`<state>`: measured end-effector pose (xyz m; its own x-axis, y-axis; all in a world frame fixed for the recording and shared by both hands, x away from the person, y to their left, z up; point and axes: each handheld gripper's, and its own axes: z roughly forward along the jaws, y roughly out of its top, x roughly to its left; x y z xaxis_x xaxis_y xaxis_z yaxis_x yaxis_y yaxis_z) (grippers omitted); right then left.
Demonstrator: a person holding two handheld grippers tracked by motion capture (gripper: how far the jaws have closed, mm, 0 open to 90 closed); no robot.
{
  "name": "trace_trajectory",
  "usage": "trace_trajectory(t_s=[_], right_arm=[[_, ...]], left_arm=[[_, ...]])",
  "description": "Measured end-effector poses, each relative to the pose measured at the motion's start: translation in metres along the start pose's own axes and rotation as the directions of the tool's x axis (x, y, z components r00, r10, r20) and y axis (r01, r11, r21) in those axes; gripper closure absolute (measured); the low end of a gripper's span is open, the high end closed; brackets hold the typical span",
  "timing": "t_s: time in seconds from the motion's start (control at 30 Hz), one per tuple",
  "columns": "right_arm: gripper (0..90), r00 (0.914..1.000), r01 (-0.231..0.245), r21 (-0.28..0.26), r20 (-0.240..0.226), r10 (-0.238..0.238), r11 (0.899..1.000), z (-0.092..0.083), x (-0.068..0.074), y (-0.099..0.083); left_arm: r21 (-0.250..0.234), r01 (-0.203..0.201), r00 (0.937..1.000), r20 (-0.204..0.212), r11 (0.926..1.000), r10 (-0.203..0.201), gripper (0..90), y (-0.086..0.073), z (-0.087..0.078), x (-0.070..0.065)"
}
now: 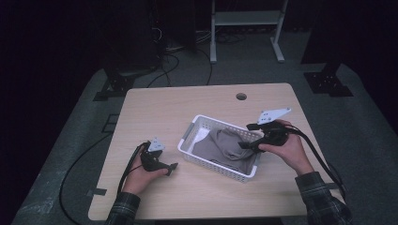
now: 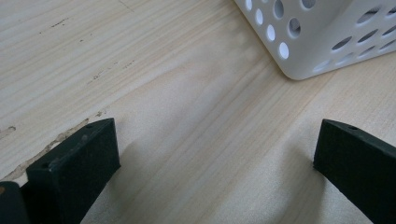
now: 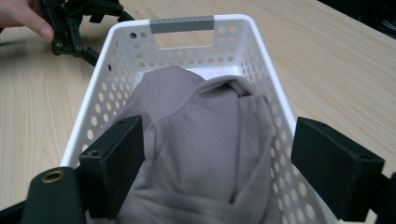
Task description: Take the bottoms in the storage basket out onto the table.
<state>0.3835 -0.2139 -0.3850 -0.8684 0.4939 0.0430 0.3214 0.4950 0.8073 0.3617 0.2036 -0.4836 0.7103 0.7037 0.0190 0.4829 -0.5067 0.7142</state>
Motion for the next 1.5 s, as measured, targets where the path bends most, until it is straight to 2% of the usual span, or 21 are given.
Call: trace_trajectory(t_s=[0.33, 0.53, 0.57, 0.77, 0.87, 1.0, 1.03, 1.13, 1.23, 1.37, 1.5], right_arm=[[15.0, 0.9995, 0.024, 0.033, -0.021, -0.024, 0.999, 0.027, 0.006, 0.01], [15.0, 0.9993, 0.015, 0.037, -0.034, -0.014, 0.999, 0.039, 0.007, 0.013], [15.0, 0.9996, 0.02, 0.056, -0.019, -0.019, 0.998, 0.044, 0.008, 0.015], [15.0, 0.9995, 0.025, 0.081, -0.024, -0.023, 0.996, 0.06, 0.009, 0.019], [15.0, 0.9995, 0.032, 0.098, -0.007, -0.031, 0.995, 0.067, 0.009, 0.022], [15.1, 0.9996, 0.025, 0.117, -0.019, -0.023, 0.993, 0.074, 0.01, 0.023], [15.1, 0.9999, 0.01, 0.149, 0.003, -0.01, 0.989, 0.078, 0.009, 0.025], [15.1, 0.9999, 0.013, 0.154, -0.001, -0.013, 0.988, 0.082, 0.01, 0.027], [15.1, 0.9996, 0.018, 0.166, 0.017, -0.021, 0.986, 0.085, 0.012, 0.029], [15.2, 0.9994, 0.032, 0.148, 0.008, -0.033, 0.988, 0.089, 0.013, 0.031], [15.2, 0.9994, 0.011, 0.165, 0.031, -0.017, 0.986, 0.095, 0.013, 0.029]], left_arm=[[0.002, 0.002, 1.0, 0.001, 1.0, -0.002, 0.0, 0.0, 0.0, 0.0], [-0.002, 0.004, 1.0, 0.001, 1.0, -0.004, 0.0, 0.0, 0.0, 0.0], [-0.002, 0.004, 1.0, 0.001, 1.0, -0.004, 0.0, 0.0, 0.0, 0.0], [-0.002, 0.002, 1.0, 0.0, 1.0, -0.002, 0.0, 0.0, 0.001, -0.001], [-0.003, 0.003, 1.0, -0.001, 1.0, -0.003, 0.0, 0.001, 0.001, -0.001], [-0.003, 0.005, 1.0, -0.001, 1.0, -0.005, 0.0, 0.001, 0.001, -0.001], [-0.001, 0.002, 1.0, -0.001, 1.0, -0.002, 0.0, 0.001, 0.001, -0.001], [0.0, 0.0, 1.0, -0.001, 1.0, 0.0, 0.0, 0.001, 0.001, -0.001], [0.002, -0.001, 1.0, -0.001, 1.0, 0.001, 0.0, 0.001, 0.001, -0.001], [-0.001, 0.0, 1.0, 0.002, 1.0, 0.0, 0.0, 0.002, 0.002, -0.002], [0.0, -0.002, 1.0, 0.003, 1.0, 0.002, 0.0, 0.002, 0.002, -0.002]])
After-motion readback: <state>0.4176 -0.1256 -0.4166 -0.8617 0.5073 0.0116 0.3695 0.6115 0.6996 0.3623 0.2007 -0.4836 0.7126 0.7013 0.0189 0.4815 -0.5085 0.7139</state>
